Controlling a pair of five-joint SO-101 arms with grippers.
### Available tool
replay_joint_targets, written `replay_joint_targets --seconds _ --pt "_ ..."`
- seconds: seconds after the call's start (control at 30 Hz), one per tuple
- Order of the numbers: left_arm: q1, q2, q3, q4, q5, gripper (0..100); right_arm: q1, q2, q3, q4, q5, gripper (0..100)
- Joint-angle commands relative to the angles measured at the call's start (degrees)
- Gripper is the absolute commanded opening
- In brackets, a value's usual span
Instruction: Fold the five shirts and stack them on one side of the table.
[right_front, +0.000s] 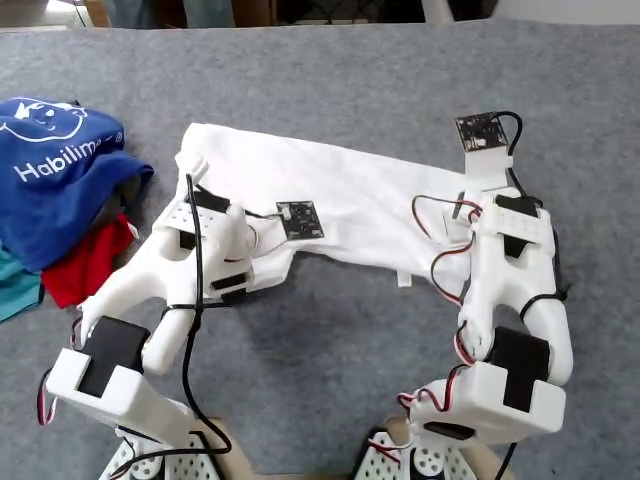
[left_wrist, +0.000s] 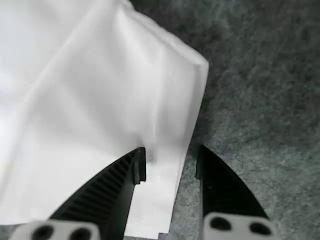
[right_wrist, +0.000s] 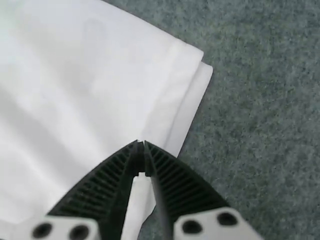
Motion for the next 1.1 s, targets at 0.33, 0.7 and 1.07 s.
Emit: replay_joint_targets --seconds 0.33,0.7,1.07 --pt "0.13 0.79 -0.66 -0.79 -0.26 13 0.53 -0.75 -0.66 -0.62 -0.26 1.8" --pt "0.22 0.88 -10.33 8.35 -0.26 13 0.53 -0.75 -0.57 -0.62 -0.26 1.8" --pt "1.01 0.97 -4.88 5.71 -0.18 13 0.53 -0.75 -0.57 -0.53 -0.26 1.8"
